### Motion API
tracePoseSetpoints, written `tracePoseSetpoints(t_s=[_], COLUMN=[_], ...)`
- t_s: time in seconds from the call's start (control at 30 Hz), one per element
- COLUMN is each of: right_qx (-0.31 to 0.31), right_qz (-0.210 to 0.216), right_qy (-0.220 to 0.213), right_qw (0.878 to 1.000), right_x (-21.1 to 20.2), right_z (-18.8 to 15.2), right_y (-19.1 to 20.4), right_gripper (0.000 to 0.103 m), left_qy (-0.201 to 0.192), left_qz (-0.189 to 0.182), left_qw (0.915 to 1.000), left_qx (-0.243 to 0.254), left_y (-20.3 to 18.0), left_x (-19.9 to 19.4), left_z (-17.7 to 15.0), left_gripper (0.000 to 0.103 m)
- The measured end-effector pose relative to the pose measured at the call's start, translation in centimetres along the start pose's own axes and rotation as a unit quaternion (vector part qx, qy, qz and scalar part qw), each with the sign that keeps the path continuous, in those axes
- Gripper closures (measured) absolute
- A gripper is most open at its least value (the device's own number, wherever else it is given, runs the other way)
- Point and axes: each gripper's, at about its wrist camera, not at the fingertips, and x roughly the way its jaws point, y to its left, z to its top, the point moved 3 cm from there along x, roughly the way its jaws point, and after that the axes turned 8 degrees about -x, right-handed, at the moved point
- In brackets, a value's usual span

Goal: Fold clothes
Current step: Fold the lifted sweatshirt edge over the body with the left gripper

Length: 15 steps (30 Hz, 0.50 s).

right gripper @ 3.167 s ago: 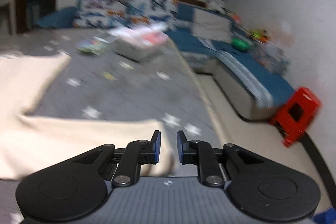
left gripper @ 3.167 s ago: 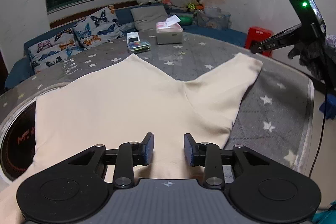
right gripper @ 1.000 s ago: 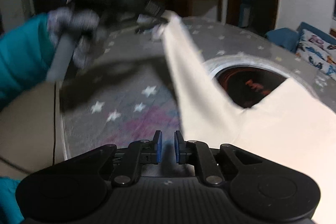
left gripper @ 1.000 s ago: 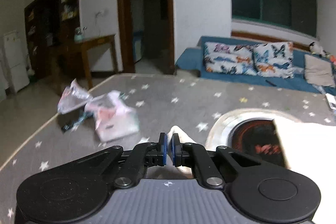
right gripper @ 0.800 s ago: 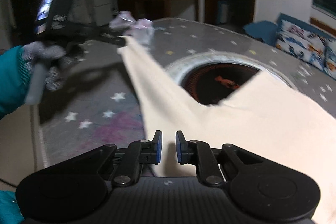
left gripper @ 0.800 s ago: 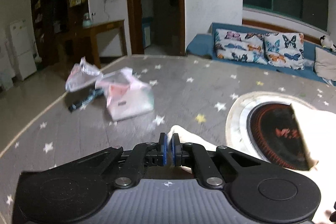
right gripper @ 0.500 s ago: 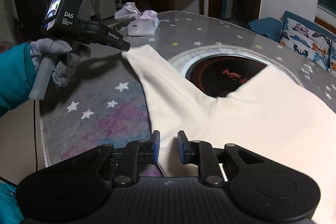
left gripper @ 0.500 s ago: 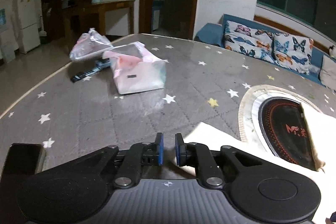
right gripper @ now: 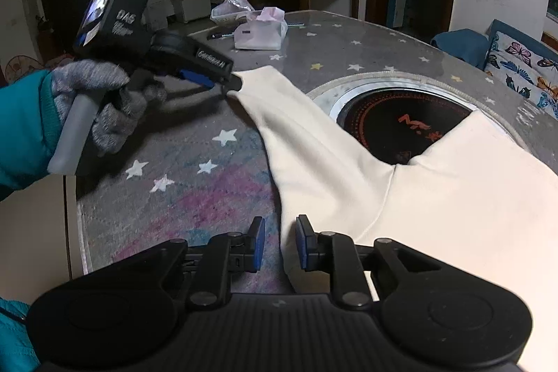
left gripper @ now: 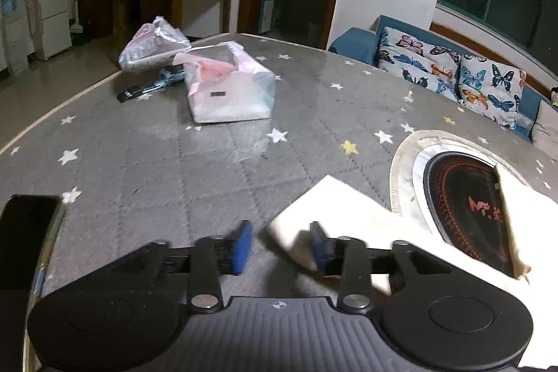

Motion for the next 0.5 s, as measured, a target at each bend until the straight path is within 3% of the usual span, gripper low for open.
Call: tracePoseSetpoints(t_s=[0.1,0.17,0.23,0.5], right_qx=[-0.006,-0.006,0.004,-0.009], right_qz=[0.006,0.000,-0.005,0.024], right_qy=[-0.003,-0.013,-0.021,-0.020], right_qw=[1.000,1.000,1.000,0.999], right_x=[-0.2,-0.4,-0.3,0.4], right_z=[0.2,0.8,1.3,1.3], right_y=[0.3,0.1,-0.5,0.6], right_gripper=[0.084,0.084,0.077,0.075], left_qy=[-0.003,-0.011,-0.024,-0.073], left_qz=[-0.008,-0.013,-0.022,-0.079], left_qw=[0.9999,0.9998,0.9994,0.9942], left_qx=[-0.010,-0.012,-0.009,0.007], left_y=[-0.1,-0.4,-1.0,-4.1], left_x=[0.4,0.3,-0.3,-3.8], left_z=[0.6,1.2,1.9,4.1], left_gripper=[0.097,0.097,0.098,0.098])
